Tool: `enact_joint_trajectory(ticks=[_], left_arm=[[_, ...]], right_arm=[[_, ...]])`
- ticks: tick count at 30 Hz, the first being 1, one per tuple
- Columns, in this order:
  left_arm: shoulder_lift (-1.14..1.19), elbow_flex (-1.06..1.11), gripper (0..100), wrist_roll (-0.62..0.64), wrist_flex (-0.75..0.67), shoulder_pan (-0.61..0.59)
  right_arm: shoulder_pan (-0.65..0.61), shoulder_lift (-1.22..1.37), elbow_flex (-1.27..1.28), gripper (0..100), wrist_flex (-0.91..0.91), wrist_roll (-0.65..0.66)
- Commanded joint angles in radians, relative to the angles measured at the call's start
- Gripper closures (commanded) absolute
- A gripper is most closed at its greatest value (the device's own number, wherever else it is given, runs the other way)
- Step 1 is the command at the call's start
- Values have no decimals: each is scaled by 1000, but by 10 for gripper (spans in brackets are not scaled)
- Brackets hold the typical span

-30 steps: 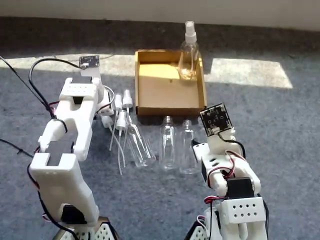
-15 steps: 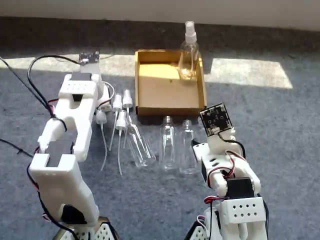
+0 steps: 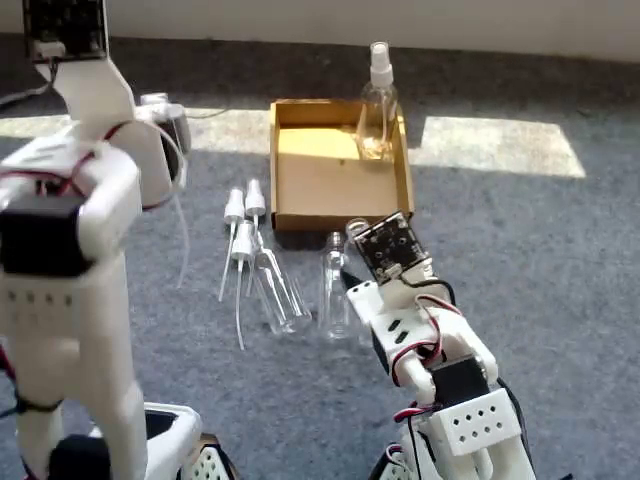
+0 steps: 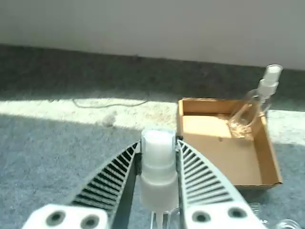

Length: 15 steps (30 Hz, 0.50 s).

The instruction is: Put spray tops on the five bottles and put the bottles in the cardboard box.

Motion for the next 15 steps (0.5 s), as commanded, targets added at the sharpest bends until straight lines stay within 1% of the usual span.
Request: enact_joint_trajectory(ticks=[1,3,6,9,11,13,15], left_arm=[[-286,73,996,-17,-87,199],[-367,160,996,-18,-195,266],[-455,326,996,-15,-413,328],[-493,464,996,-14,-638,375],[-493,496,996,-14,-763,407],[-490,504,996,-14,-824,444],[-490,516,996,-14,-833,481]], right_arm=[[-87,-67,-42,995,-140,-9],[-117,-139,18,995,-173,-9],[-173,-286,116,995,-197,-9],[-206,-435,214,995,-193,-6],[-208,-510,271,995,-191,-5],[-208,-550,314,995,-189,-5],[-208,-542,338,995,-189,-6]])
